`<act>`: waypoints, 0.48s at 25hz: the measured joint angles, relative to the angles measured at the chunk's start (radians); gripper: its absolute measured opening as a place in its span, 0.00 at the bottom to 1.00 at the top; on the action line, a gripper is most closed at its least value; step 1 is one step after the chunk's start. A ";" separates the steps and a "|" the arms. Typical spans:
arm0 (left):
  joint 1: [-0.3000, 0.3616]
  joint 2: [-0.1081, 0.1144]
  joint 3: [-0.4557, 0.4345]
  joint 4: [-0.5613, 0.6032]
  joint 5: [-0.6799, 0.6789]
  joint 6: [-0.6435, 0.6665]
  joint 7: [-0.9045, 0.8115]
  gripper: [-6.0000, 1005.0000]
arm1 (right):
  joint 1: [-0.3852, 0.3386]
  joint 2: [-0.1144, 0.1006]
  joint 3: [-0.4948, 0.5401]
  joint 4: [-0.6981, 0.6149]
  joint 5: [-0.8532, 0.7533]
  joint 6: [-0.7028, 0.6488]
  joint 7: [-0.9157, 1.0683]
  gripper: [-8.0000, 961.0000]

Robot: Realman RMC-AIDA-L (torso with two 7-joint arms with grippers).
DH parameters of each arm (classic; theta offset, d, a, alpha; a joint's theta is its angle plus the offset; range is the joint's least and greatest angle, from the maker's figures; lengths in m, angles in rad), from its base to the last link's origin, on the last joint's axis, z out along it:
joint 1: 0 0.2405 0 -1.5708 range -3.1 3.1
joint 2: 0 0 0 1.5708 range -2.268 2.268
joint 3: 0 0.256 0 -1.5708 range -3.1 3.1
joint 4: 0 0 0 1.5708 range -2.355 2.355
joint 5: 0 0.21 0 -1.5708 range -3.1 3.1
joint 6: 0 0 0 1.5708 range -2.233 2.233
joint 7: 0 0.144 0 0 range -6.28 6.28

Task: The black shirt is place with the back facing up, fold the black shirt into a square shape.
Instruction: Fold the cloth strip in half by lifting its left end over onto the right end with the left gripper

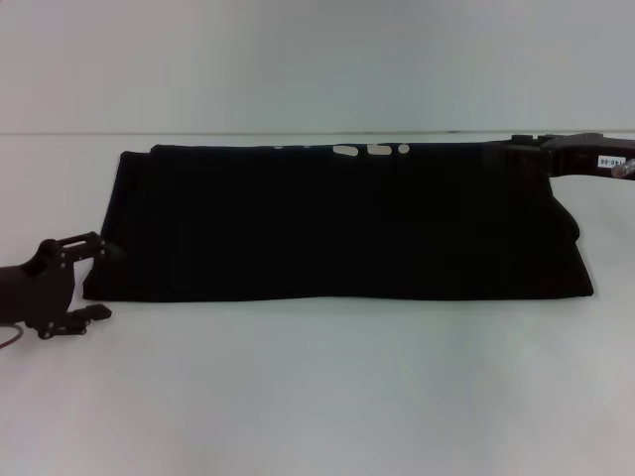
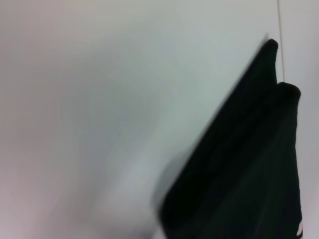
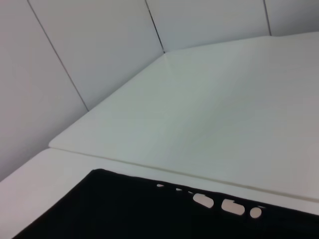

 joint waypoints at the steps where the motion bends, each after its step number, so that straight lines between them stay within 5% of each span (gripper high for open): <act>1: 0.003 -0.002 0.001 0.000 0.000 -0.004 0.001 0.85 | 0.000 0.000 0.000 0.000 0.004 0.000 0.001 0.67; 12: 0.012 -0.008 0.006 -0.008 -0.006 -0.036 0.019 0.85 | -0.002 0.001 -0.004 0.003 0.023 0.000 0.002 0.67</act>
